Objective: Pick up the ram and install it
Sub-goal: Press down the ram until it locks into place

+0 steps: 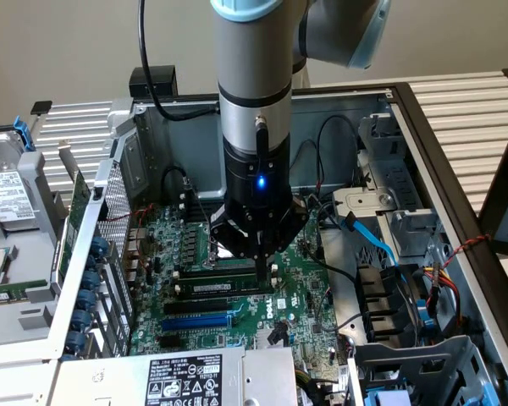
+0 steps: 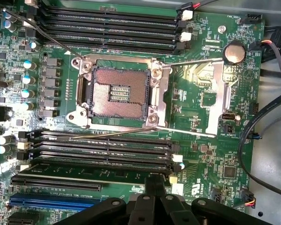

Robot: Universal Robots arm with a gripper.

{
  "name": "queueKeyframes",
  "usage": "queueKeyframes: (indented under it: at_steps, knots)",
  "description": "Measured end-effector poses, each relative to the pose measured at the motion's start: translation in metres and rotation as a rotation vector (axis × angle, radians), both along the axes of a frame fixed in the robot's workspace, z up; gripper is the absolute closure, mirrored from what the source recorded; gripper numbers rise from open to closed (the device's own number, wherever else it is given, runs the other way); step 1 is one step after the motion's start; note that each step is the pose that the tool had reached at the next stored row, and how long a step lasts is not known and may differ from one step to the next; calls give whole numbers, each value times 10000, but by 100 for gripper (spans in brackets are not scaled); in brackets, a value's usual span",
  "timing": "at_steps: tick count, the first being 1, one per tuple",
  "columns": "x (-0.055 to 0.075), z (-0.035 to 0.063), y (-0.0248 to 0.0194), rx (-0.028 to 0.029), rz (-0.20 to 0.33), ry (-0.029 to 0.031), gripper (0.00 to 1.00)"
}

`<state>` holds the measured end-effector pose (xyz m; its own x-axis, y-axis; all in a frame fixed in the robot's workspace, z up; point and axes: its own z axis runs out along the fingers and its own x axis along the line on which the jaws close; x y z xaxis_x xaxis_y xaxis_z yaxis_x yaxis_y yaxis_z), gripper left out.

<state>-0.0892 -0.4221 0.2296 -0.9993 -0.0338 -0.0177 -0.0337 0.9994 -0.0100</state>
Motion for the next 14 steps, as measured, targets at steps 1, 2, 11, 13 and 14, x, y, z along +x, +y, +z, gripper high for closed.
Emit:
queueKeyframes:
  at_steps: [1,2,11,13,14]
  knots:
    - [0,12,0,25,1,1,90]
    - [1,30,0,52,1,0,90]
    - [0,73,-50,251,-40,1,90]
    - [0,71,-57,288,-62,-1,90]
    - [0,71,-70,289,-69,0,90]
